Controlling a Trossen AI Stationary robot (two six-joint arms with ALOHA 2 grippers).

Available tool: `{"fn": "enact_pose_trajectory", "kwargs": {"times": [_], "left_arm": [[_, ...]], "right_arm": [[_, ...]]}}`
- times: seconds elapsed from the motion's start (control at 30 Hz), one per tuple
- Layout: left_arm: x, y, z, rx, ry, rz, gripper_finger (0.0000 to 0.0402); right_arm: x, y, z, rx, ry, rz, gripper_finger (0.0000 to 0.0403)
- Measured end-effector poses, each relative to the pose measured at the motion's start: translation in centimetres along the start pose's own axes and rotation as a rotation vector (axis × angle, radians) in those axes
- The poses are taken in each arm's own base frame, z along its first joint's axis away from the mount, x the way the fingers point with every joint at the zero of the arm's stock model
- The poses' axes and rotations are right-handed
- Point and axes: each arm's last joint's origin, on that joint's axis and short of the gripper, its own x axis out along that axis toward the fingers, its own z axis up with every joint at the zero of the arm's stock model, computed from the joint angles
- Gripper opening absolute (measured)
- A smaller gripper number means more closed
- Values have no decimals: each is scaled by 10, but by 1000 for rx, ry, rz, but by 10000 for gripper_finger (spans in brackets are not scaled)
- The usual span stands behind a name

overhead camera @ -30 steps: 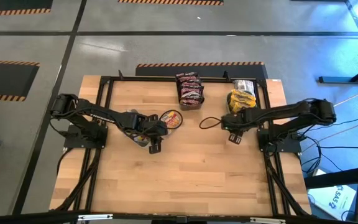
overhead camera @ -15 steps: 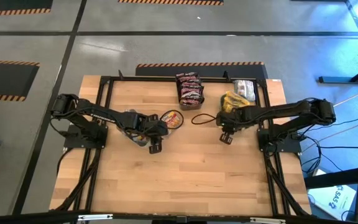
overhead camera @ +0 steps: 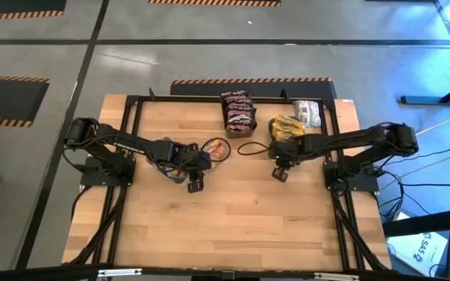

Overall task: Sort Maruchan noodles
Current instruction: Adjust the blue bin

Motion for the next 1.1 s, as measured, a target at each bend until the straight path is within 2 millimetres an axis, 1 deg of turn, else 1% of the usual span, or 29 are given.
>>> {"fn": "enact_pose_trajectory", "kwargs": {"times": [0.17, 0.33, 0.5, 0.73, 0.93, 1.0, 1.1], "left_arm": [[0, -1, 0, -6, 5, -25, 105], [-1, -3, 0, 1, 3, -30, 105], [-1, -3, 0, 2, 4, -31, 105], [-1, -3, 0, 3, 3, -31, 105], [-1, -3, 0, 3, 2, -31, 105], [-1, -5, -1, 9, 2, -34, 105], [-2, -8, -1, 16, 1, -39, 105]], "right_arm": [[-4, 2, -14, 70, 106, -23, 7], [-7, 11, -28, 139, 180, -55, 7], [-9, 24, -37, 175, 204, -44, 7], [-14, 45, -52, 164, 245, 10, 8], [-15, 49, -55, 158, 249, 16, 9], [-15, 48, -55, 161, 254, 20, 18], [-15, 48, -56, 153, 275, 26, 52]]}}
